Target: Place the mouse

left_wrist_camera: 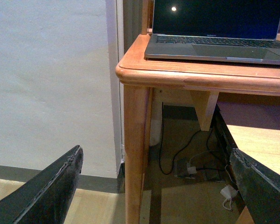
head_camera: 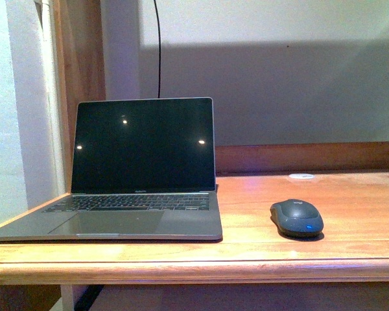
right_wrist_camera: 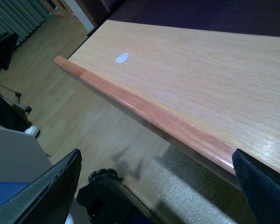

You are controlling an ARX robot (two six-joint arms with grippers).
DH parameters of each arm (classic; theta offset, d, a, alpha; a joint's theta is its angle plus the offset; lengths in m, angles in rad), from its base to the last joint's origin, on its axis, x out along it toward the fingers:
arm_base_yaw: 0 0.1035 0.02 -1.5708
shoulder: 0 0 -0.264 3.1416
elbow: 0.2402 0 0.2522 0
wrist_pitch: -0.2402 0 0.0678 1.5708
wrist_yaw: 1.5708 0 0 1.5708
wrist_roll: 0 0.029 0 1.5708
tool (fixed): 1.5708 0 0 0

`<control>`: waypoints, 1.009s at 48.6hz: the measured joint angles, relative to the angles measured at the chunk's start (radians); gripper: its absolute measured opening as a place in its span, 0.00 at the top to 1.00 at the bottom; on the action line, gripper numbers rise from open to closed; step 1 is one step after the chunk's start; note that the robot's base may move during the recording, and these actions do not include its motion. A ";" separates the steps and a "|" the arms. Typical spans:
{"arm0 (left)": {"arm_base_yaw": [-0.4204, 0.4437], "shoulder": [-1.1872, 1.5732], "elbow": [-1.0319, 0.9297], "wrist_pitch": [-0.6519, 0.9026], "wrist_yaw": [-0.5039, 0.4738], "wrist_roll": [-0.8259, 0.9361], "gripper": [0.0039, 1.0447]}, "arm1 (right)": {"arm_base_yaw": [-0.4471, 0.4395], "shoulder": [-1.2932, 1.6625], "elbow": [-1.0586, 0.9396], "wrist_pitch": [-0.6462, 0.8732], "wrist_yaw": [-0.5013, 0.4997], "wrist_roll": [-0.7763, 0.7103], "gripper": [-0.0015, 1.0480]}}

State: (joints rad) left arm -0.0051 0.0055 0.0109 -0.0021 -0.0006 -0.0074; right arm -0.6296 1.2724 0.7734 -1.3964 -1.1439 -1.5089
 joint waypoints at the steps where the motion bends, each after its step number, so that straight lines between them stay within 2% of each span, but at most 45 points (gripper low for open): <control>1: 0.000 0.000 0.000 0.000 0.000 0.000 0.07 | 0.000 0.000 0.000 0.000 0.001 0.000 0.07; 5: 0.000 0.000 0.000 0.000 0.000 0.000 0.07 | 0.000 0.000 0.000 0.000 0.015 -0.006 0.07; 13: 0.000 0.000 0.000 0.000 0.000 0.000 0.07 | -0.008 -0.001 -0.098 0.029 0.144 -0.185 0.07; 17: 0.000 0.000 0.000 0.000 0.000 0.000 0.07 | -0.007 -0.003 -0.129 0.101 0.176 -0.239 0.07; 22: 0.000 0.000 0.000 0.000 0.000 0.000 0.07 | 0.010 -0.011 -0.138 0.185 0.179 -0.237 0.07; 35: 0.000 0.000 0.000 0.000 0.000 0.000 0.07 | 0.098 -0.077 -0.182 0.345 0.158 -0.119 0.07; 49: 0.000 0.000 0.000 0.000 0.000 0.000 0.07 | 0.249 -0.154 -0.248 0.528 0.156 0.105 0.07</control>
State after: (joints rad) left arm -0.0051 0.0055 0.0109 -0.0021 -0.0006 -0.0071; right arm -0.3801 1.1187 0.5255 -0.8680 -0.9878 -1.4044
